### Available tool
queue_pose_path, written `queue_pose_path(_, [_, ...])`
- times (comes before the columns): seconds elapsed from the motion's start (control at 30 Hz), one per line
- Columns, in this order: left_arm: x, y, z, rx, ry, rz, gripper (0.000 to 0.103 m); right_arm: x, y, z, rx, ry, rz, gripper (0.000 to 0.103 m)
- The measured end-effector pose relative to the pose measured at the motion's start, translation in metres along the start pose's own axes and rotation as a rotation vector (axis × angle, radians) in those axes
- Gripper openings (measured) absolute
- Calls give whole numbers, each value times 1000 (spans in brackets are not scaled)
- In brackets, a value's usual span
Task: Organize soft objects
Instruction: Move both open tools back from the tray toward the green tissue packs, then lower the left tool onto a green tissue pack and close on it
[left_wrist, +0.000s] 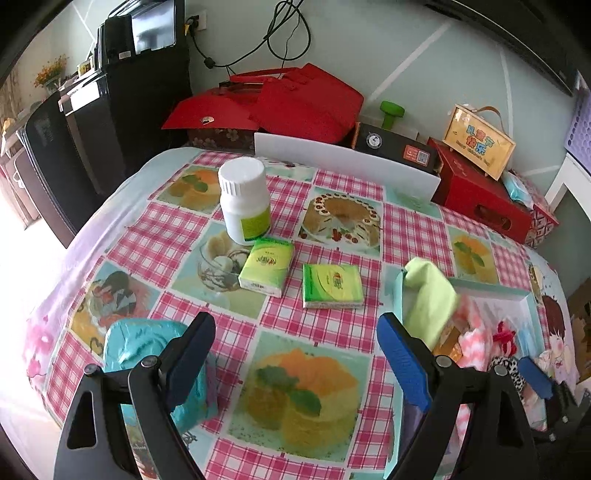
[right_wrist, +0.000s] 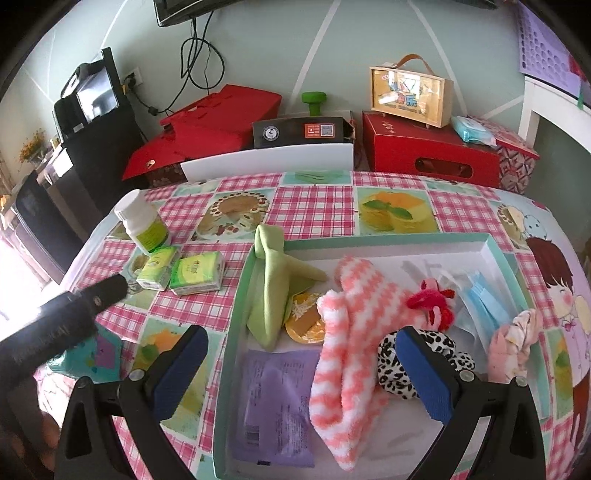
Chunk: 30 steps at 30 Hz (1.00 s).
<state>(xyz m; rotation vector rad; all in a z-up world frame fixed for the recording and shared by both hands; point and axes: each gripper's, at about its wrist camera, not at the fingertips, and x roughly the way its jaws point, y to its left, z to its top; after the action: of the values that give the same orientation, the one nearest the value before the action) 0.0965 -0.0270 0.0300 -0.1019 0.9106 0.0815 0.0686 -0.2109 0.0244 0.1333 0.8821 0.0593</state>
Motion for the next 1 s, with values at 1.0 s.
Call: queue_pose_path(1.0, [78,7,60,-85,143,-27,89,55,26,59,-80,58,-17,103])
